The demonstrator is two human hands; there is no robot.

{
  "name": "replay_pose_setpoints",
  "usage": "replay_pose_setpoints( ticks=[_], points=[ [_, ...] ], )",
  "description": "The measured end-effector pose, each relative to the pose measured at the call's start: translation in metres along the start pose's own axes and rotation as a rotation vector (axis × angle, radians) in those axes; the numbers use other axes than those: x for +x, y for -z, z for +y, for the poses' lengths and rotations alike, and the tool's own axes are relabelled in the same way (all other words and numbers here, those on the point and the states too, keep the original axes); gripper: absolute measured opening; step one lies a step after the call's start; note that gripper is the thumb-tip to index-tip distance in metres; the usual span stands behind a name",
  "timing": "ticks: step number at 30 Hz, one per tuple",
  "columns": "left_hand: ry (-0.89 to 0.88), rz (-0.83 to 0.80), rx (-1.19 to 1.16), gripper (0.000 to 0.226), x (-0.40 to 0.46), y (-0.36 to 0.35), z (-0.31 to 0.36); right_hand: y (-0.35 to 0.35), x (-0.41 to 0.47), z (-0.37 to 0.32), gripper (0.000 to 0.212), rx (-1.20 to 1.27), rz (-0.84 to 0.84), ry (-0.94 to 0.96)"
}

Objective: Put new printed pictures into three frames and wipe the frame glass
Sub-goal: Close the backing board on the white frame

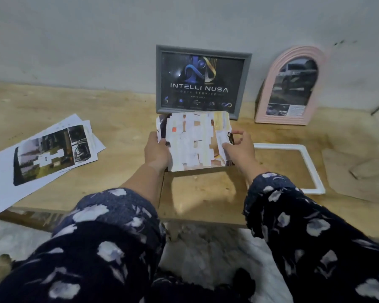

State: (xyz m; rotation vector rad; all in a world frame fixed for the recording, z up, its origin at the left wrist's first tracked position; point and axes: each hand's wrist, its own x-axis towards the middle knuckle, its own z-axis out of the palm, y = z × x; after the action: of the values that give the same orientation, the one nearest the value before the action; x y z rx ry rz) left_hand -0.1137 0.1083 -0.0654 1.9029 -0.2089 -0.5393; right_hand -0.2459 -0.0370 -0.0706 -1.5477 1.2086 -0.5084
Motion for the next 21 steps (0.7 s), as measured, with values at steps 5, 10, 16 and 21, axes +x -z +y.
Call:
replay_pose_setpoints(
  ticks=[5,10,16,21],
  points=[
    [0.040,-0.056,0.022,0.037,-0.041,-0.086,0.018,0.089,0.023,0.029,0.045,-0.064,0.066,0.022],
    [-0.011,-0.110,0.154,0.049,-0.066,-0.160,0.014,0.162,0.048,0.056,0.049,-0.138,0.076,0.018],
    [-0.102,-0.211,0.432,0.051,-0.089,-0.216,-0.005,0.212,0.056,0.099,0.049,-0.302,-0.001,0.025],
    [-0.136,-0.260,0.777,0.060,-0.107,-0.229,-0.003,0.234,0.062,0.121,0.051,-0.619,-0.081,0.041]
  ],
)
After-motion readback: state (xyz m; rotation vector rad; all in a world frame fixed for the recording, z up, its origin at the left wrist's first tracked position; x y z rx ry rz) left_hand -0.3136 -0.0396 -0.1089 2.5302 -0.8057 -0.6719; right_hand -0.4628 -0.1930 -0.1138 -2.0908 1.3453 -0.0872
